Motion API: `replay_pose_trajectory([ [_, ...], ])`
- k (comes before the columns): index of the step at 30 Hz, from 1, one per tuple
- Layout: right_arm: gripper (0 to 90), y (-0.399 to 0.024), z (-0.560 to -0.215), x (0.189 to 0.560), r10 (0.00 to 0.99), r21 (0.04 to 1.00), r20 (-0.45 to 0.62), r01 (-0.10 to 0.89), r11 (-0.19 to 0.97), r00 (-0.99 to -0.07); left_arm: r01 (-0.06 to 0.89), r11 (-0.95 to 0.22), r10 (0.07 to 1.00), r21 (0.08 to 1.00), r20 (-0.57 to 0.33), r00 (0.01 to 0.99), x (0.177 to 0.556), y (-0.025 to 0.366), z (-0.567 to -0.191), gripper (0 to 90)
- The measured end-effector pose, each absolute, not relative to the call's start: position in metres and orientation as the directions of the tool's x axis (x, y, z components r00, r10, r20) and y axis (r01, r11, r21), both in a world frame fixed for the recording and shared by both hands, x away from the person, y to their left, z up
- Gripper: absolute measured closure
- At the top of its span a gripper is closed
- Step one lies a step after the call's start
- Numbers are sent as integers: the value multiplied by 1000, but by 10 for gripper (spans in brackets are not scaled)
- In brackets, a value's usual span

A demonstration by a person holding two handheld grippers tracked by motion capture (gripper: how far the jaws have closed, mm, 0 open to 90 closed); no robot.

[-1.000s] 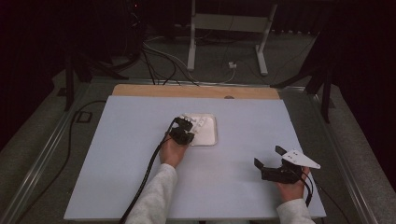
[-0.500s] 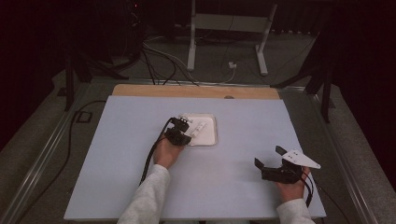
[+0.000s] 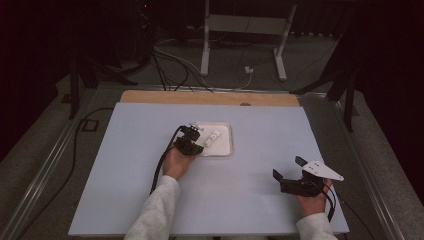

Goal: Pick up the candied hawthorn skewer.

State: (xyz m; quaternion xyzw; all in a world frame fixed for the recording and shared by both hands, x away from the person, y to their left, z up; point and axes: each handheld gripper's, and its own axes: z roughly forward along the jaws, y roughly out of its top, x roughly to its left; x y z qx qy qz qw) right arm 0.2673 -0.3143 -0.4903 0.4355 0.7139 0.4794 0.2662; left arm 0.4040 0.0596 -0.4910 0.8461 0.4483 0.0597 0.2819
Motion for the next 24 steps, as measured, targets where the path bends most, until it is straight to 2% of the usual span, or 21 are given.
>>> replay_pose_trajectory([
  [4,1,-313,-490,267,876,917,43,367,157,-480,692,-411,780,594,-163,604,396,71,-481,900],
  [9,1,-312,-489,268,871,919,102,382,103,-481,671,-373,785,641,-167,596,388,80,-474,900],
  [24,1,-307,-490,271,870,915,103,389,108,-482,593,-302,788,747,-155,596,355,106,-469,900],
])
